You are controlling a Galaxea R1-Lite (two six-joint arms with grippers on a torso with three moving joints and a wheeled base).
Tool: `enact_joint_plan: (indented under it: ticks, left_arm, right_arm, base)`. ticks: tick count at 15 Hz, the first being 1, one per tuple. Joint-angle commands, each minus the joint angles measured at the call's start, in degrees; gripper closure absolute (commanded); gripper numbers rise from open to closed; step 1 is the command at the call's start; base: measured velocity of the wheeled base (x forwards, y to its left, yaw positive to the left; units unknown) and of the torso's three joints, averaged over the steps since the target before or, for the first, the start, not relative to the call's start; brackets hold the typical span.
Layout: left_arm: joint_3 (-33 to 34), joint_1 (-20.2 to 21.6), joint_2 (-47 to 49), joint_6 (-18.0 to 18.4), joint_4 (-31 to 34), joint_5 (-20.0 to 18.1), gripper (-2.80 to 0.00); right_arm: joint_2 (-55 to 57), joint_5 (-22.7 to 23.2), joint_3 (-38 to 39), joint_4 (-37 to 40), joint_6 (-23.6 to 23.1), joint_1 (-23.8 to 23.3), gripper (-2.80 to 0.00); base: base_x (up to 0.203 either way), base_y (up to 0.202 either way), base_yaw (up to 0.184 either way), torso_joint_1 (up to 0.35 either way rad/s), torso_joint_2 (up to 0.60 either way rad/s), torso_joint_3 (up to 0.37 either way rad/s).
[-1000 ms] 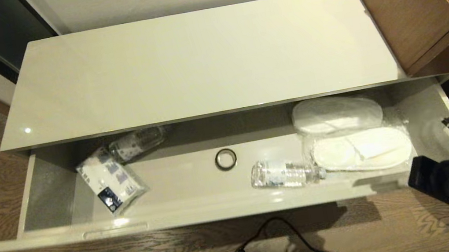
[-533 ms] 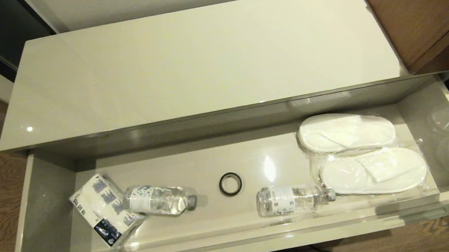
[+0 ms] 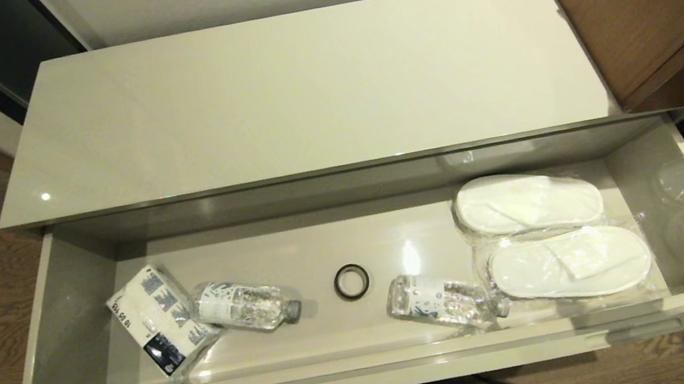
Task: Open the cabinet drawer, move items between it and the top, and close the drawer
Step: Open the drawer, then take out the disposable slippers from the drawer
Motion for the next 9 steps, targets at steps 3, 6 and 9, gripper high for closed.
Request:
enact_joint_plan:
  ticks: [3,6,9]
  left_arm:
    - [0.1,0.0,0.1,0.0,0.0,0.0,0.00]
    - [0.1,0.1,0.1,0.0,0.0,0.0,0.00]
    - [0.1,0.0,0.1,0.0,0.0,0.0,0.00]
  right_arm:
    - [-0.4,2.4,-2.7,1.7,-8.1,0.2,0.00]
    - [0.1,3.2,-1.9,1.5,-10.6,0.5,0.00]
    - [0.3,5.3,-3.0,1.6,-10.4,0.5,0.00]
  base:
    - [0.000,0.000,0.000,0.000,0.00,0.000]
    - [0.000,0.000,0.000,0.000,0.00,0.000]
    - [0.000,0.000,0.000,0.000,0.00,0.000]
